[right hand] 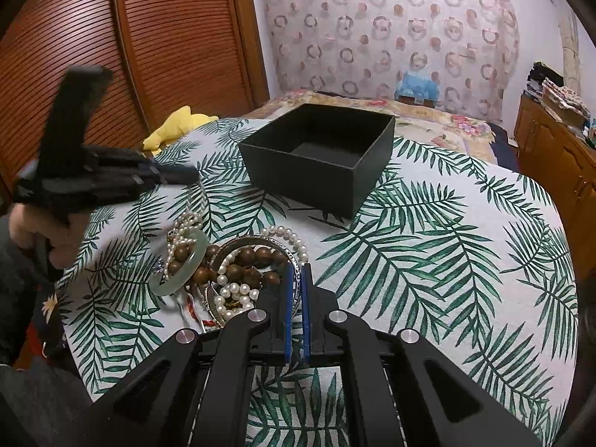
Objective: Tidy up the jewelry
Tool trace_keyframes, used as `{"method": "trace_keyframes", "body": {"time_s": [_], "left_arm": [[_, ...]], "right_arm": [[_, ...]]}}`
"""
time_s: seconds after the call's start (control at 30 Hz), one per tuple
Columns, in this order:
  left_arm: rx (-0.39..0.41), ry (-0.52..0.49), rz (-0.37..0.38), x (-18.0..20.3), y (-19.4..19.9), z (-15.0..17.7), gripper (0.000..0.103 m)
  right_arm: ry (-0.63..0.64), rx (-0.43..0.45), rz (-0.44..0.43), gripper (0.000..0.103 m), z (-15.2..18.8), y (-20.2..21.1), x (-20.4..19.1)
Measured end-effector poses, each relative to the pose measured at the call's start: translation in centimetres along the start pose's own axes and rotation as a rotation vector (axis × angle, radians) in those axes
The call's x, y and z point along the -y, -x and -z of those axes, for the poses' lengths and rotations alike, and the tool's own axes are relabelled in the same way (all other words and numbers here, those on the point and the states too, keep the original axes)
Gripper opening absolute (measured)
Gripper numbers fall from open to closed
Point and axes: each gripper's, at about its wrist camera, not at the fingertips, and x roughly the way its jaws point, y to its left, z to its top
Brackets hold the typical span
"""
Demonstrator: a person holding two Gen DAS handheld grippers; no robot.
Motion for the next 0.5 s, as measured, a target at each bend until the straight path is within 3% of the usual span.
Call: {"method": "trace_keyframes", "body": {"time_s": [0.5], "left_arm": [[0.244, -0.033, 0.023, 2.9, 9.5, -5.0, 0.003]], "right_arm": [[0.008, 0.033, 0.02, 0.005, -1.1, 1.0, 0.0]]}}
